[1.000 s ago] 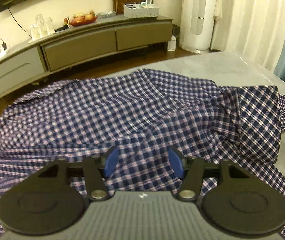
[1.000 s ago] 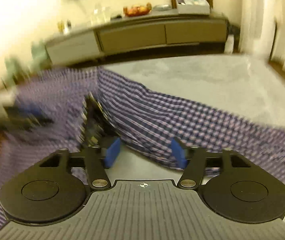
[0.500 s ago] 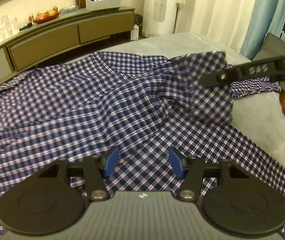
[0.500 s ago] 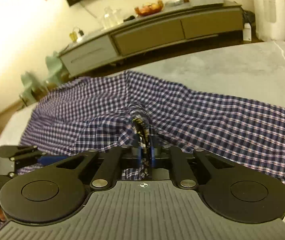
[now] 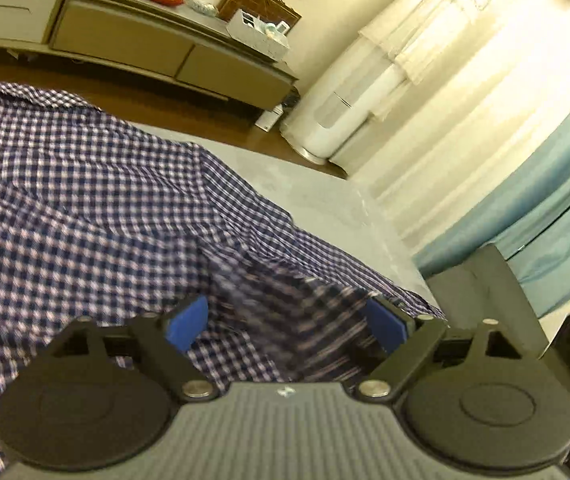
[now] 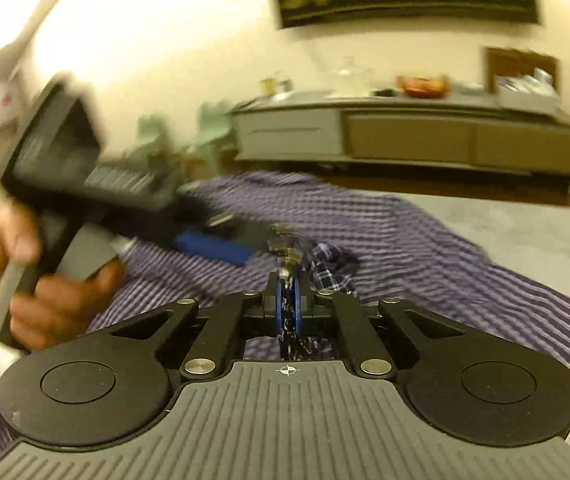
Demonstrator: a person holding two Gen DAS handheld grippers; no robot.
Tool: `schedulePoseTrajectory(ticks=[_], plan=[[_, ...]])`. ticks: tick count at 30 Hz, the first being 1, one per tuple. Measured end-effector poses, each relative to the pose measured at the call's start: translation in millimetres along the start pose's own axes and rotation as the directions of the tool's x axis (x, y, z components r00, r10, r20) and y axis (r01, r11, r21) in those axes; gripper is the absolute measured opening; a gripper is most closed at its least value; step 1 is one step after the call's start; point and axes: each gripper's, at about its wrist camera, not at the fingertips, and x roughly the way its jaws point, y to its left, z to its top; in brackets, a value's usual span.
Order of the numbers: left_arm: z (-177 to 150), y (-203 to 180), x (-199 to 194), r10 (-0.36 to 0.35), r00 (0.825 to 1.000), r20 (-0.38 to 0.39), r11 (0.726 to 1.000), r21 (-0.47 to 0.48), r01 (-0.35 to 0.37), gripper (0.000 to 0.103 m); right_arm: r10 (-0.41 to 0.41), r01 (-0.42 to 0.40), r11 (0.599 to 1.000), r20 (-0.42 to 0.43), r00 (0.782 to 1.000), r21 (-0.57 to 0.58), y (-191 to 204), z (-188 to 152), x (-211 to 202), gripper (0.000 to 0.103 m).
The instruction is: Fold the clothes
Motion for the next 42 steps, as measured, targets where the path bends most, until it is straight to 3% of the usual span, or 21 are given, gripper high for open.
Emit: schedulePoseTrajectory(ticks=[3, 5, 6, 8, 9, 10, 11, 13, 16, 19, 21, 25, 30, 32, 35, 37, 42], plan=[[-9, 2, 5, 0.0, 1.0, -0.023, 1.0, 0.0, 0.0, 0.098, 0.012, -0.014, 0.997, -0.02, 1.0, -0.073, 24, -8, 6, 0.005], [-13, 4, 10, 0.013, 0.999, -0.04, 1.0, -0.005, -0.013, 0.096, 0.019, -0.022, 0.995, -0.03, 0.999, -0.095, 33, -13, 8, 0.005], [-15, 5, 12, 0.017, 0.999, -0.048, 1.0, -0.005, -0.018, 0.091, 0.019, -0.022, 0.994, -0.029, 0.999, -0.104, 35, -14, 7, 0.005], [-19, 7, 17, 0.026, 0.998, -0.064, 1.0, -0.003, -0.026, 0.054, 0.029, -0.032, 0.993, -0.028, 0.999, -0.115, 38, -17, 7, 0.005], [-21, 9, 17, 0.044, 0.997, -0.067, 0.999, -0.009, -0.044, 0.027, 0.035, -0.039, 0.992, -0.03, 0.999, -0.117, 38, -18, 8, 0.005], [-21, 11, 16, 0.067, 0.995, -0.068, 0.998, -0.017, -0.068, 0.012, 0.044, -0.048, 0.992, -0.034, 0.998, -0.117, 39, -19, 8, 0.006], [-22, 13, 10, 0.084, 0.995, -0.048, 0.996, -0.022, -0.085, 0.007, 0.064, -0.068, 0.991, -0.042, 0.997, -0.114, 38, -20, 7, 0.009], [-27, 16, -12, 0.104, 0.994, 0.021, 0.994, -0.047, -0.103, 0.006, 0.131, -0.138, 0.986, -0.073, 0.989, -0.094, 36, -19, 5, 0.033], [-45, 26, -75, 0.127, 0.978, 0.164, 0.985, -0.133, -0.106, 0.006, 0.232, -0.239, 0.969, -0.095, 0.968, -0.066, 38, -16, -2, 0.043], [-86, 45, -154, 0.204, 0.937, 0.283, 0.959, -0.249, -0.134, 0.006, 0.285, -0.293, 0.955, -0.123, 0.951, -0.054, 44, -21, -9, 0.051], [-115, 62, -181, 0.28, 0.919, 0.277, 0.924, -0.337, -0.18, 0.006, 0.285, -0.296, 0.954, -0.165, 0.944, -0.047, 51, -28, -2, 0.052], [-158, 84, -190, 0.345, 0.918, 0.195, 0.872, -0.428, -0.237, 0.006, 0.244, -0.268, 0.962, -0.271, 0.931, -0.055, 74, -51, 18, 0.052], [-172, 69, -219, 0.377, 0.882, 0.284, 0.86, -0.461, -0.219, 0.006, 0.159, -0.198, 0.976, -0.324, 0.933, -0.093, 86, -63, 39, 0.056], [-188, 64, -239, 0.4, 0.867, 0.299, 0.841, -0.496, -0.217, 0.006, 0.144, -0.184, 0.978, -0.333, 0.932, -0.095, 84, -66, 43, 0.059], [-211, 76, -242, 0.407, 0.879, 0.246, 0.798, -0.564, -0.212, 0.006, 0.126, -0.18, 0.976, -0.35, 0.928, -0.126, 87, -73, 49, 0.062], [-224, 86, -236, 0.405, 0.889, 0.212, 0.768, -0.606, -0.206, 0.006, 0.115, -0.18, 0.971, -0.353, 0.929, -0.158, 89, -77, 51, 0.069], [-221, 86, -240, 0.407, 0.888, 0.213, 0.757, -0.623, -0.197, 0.006, 0.089, -0.168, 0.965, -0.352, 0.932, -0.2, 90, -77, 58, 0.079]])
